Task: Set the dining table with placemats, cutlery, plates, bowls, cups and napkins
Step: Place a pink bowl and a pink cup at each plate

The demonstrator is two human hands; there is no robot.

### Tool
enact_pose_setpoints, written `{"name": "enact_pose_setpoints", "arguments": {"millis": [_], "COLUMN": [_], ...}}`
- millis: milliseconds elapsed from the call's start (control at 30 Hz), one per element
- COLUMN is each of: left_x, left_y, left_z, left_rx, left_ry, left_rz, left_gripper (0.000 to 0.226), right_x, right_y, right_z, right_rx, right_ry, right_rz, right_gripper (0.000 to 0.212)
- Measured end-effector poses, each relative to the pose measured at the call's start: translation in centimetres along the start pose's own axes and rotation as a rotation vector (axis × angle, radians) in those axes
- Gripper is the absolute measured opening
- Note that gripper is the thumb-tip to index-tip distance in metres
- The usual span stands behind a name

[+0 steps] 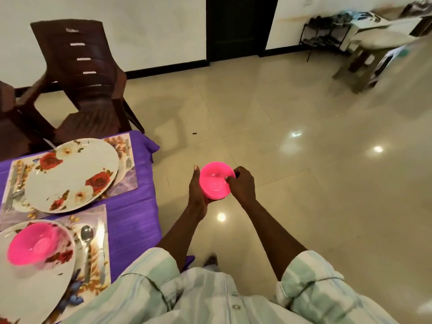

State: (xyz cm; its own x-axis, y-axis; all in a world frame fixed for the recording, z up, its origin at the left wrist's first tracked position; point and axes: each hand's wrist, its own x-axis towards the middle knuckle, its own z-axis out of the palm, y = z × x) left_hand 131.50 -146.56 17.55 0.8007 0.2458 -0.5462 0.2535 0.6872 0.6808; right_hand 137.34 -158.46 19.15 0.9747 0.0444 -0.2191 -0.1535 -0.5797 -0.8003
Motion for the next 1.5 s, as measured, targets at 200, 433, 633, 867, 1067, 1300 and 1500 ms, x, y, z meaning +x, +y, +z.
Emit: {"name": "enact_pose_setpoints", "arguments": {"millis": [200,433,633,867,1067,1300,1500], "left_x": [7.3,20.2,28.9,35.7,40.8,44.7,43.7], "left_y": [1.3,8.9,17.8,25.0,30.9,37.2,39.4], "left_z": [3.3,7.4,6.6,1.3,-4.9,-6.1,-8.3], "left_rx": [-0.004,-0.015,-0.150,-0.302,-0.480,-0.790,-0.904], "left_ry": [0.022,0.033,0.098,0.413,0.786,1.189,1.505], "left_rz": [-0.023,0.018,0.092,0.233,0.417,0.551,0.604], "left_gripper": [0.067,0.070,0.049,0.033,0.042,0.039,0.044], "right_x": [8.6,22.8,33.4,40.9,45.5,50.8,49.8], "right_y": [-0.7,-7.1,-15.5,-23.3,-30.4,-39.9,-44.5], "right_z": [0.1,1.6,6.3,17.1,27.1,33.6,39.5], "right_rx": [-0.085,-0.123,-0.083,-0.089,-0.140,-0.163,-0.211], "right_ry": [-0.013,-0.030,-0.124,-0.361,-0.621,-0.894,-1.123], "right_rz": [-0.001,-0.065,-0.074,-0.184,-0.378,-0.632,-0.703], "right_gripper": [0.010,0.016,0.016,0.027,0.036,0.046,0.030]}}
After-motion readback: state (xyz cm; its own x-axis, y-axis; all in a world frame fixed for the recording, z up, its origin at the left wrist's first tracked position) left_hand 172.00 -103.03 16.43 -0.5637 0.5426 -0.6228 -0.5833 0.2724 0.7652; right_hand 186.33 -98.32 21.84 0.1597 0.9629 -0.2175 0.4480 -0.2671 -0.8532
